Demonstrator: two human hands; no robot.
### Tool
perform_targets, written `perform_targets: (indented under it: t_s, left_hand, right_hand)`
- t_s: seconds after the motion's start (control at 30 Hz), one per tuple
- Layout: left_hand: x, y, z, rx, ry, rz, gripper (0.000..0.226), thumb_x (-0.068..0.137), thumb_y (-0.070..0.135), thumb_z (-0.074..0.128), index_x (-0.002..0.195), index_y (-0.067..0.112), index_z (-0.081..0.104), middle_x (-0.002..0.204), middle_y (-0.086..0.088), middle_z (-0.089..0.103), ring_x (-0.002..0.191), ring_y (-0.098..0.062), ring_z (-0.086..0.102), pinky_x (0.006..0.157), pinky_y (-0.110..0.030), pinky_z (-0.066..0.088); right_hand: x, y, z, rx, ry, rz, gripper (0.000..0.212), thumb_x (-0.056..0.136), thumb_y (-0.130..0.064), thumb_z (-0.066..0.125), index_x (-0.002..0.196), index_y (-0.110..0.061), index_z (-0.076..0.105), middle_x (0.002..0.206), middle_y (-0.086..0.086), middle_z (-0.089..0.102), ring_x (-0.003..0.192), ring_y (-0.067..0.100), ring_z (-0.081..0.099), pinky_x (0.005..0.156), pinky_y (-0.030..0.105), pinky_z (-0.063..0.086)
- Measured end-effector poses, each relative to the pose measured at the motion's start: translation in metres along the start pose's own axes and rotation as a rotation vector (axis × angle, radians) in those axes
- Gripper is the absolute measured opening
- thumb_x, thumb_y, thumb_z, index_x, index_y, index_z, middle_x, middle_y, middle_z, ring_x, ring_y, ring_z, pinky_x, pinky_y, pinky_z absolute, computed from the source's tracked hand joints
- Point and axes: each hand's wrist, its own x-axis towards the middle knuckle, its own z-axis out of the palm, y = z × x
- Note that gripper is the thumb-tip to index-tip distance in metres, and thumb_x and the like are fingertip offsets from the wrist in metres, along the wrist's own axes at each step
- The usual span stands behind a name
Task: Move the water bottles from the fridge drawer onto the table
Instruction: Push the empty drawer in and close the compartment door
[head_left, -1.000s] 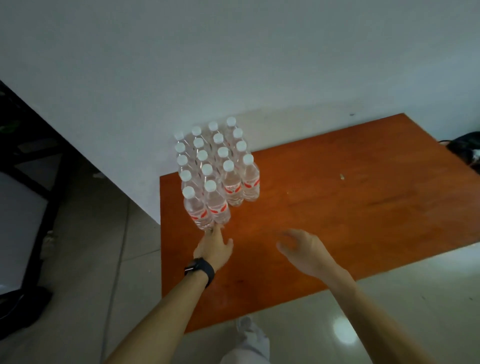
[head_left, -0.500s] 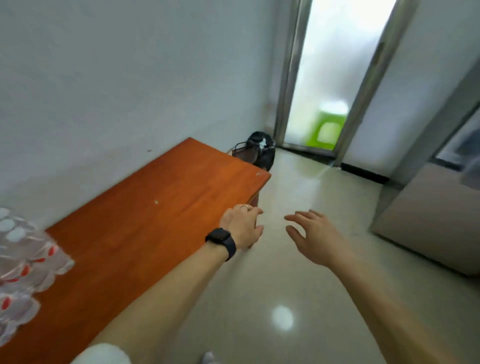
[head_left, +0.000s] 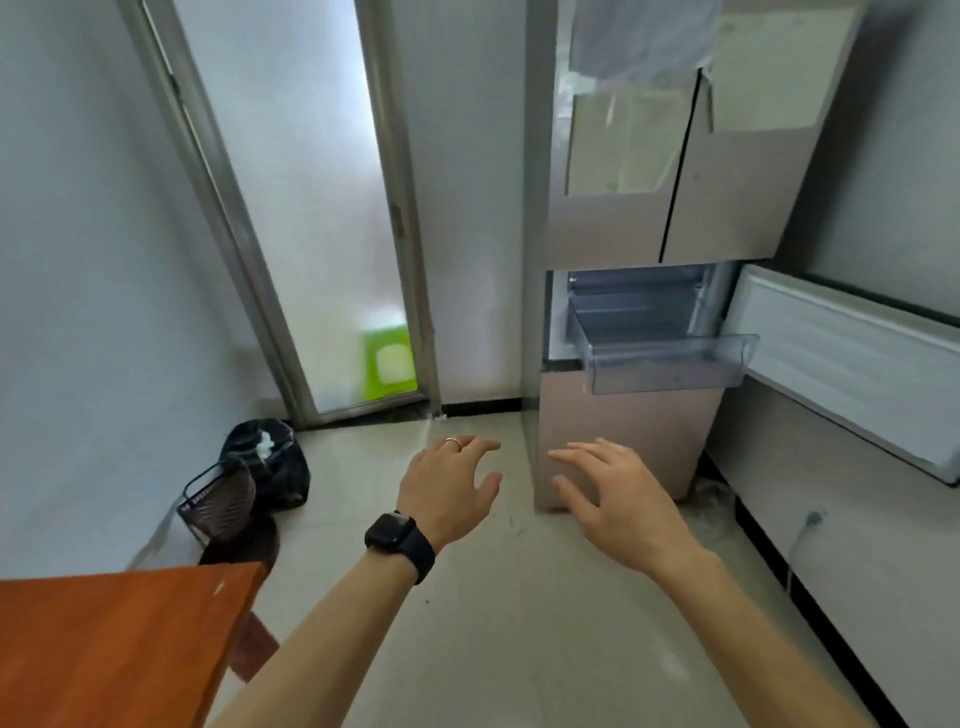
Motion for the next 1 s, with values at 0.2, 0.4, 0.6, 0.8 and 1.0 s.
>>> perform_targets:
  t_s: [0.2,0.4,0.6,0.8,1.0]
  left_hand:
    - [0.150,0.028,0.028,-0.058,-0.010,0.129,0.044,0.096,0.046,0.052,0.139,0.038,0.052,0.141,0.008,0.054,0.133,-0.017,0.044,0.108,-0.036,0.039]
    - [0.267,0.058,0.064,-0.109,-0.034,0.181,0.042,0.095,0.044,0.053,0.136,0.036,0.055,0.139,0.004,0.057,0.130,-0.019,0.047,0.104,-0.036,0.041]
    - [0.372,0.095,0.121,-0.108,-0.090,0.219,0.042,0.098,0.042,0.053,0.139,0.034,0.053,0.140,0.003,0.057,0.131,-0.021,0.048,0.108,-0.042,0.043]
    - [0.485,0.129,0.176,-0.041,-0.082,0.187,0.043,0.098,0.041,0.053,0.140,0.033,0.052,0.145,0.002,0.052,0.136,-0.022,0.042,0.113,-0.043,0.036]
    - [0.579,0.158,0.204,0.077,0.003,0.126,0.056,0.099,0.044,0.053,0.151,0.034,0.037,0.166,-0.006,0.019,0.154,-0.029,0.006,0.123,-0.047,0.009]
  right_hand:
    - [0.092,0.084,-0.025,0.003,0.065,0.132,0.041,0.101,-0.048,0.049,0.139,-0.037,0.057,0.145,-0.014,0.053,0.144,0.013,0.033,0.119,0.032,0.025]
    - [0.160,0.176,-0.030,-0.055,0.092,0.264,0.042,0.101,-0.050,0.047,0.140,-0.037,0.055,0.145,-0.012,0.053,0.143,0.016,0.035,0.118,0.034,0.026]
    - [0.226,0.282,-0.024,-0.069,0.059,0.355,0.045,0.101,-0.054,0.041,0.141,-0.038,0.053,0.146,-0.013,0.052,0.143,0.017,0.035,0.117,0.036,0.027]
    - [0.310,0.393,-0.022,0.091,0.006,0.412,0.044,0.101,-0.052,0.044,0.142,-0.038,0.052,0.150,-0.016,0.046,0.143,0.011,0.033,0.115,0.035,0.030]
    - [0.379,0.472,-0.008,0.419,0.117,0.600,0.052,0.098,-0.048,0.057,0.144,-0.024,0.049,0.153,-0.002,0.042,0.142,0.018,0.039,0.116,0.041,0.035]
